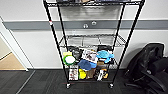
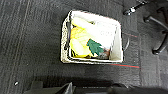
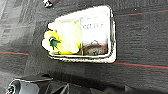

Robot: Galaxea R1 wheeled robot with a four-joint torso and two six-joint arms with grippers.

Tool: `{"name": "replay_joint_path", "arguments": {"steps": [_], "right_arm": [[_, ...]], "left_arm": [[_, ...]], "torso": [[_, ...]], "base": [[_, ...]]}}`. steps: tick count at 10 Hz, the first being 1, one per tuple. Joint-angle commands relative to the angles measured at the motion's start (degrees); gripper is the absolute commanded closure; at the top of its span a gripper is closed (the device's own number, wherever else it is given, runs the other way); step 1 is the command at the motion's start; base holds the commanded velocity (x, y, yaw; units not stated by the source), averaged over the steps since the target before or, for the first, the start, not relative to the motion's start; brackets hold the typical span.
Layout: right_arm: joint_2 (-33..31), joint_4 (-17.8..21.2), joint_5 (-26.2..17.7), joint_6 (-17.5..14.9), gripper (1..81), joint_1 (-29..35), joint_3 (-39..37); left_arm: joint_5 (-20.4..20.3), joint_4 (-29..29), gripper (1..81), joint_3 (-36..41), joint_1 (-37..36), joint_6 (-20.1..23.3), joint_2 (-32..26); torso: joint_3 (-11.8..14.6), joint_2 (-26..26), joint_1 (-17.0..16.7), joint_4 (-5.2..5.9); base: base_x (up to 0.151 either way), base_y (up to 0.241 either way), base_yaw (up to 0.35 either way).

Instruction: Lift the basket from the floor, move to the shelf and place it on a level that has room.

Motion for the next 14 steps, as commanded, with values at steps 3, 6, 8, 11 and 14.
{"name": "replay_joint_path", "arguments": {"steps": [3, 6, 8, 11, 14], "right_arm": [[-1.3, 0.3, -2.9, 0.1, 1.0, 7.3, 0.7], [-1.3, 0.2, -3.0, 0.1, 1.0, 9.2, 0.5], [-1.3, 0.3, -4.2, 0.1, 1.0, 10.6, 0.5], [-1.2, 1.1, -6.7, 0.1, 1.0, 12.3, 0.4], [-1.2, 1.1, -7.7, 0.1, 1.0, 13.2, 0.2]], "left_arm": [[5.0, -0.8, 1.0, 0.8, -7.5, 0.2, -1.2], [6.8, -1.3, 1.0, 0.5, -9.7, 0.0, -1.4], [6.9, -1.5, 1.0, 0.5, -10.5, 0.0, -1.2], [6.8, -2.5, 1.0, -2.8, -11.2, -0.1, 0.2], [6.9, -2.6, 1.0, -6.6, -11.9, -0.1, 2.6]], "torso": [[-7.0, -8.7, 5.5, 0.00], [-12.2, -14.2, 9.0, 0.00], [-15.9, -18.1, 11.5, 0.00], [-14.6, -22.9, 14.8, 0.00], [-15.3, -28.3, 18.2, 0.00]], "base": [[0.000, 0.000, 0.000], [0.000, 0.000, 0.000], [0.000, 0.000, 0.000], [0.000, 0.000, 0.000], [0.000, 0.000, 0.000]]}}
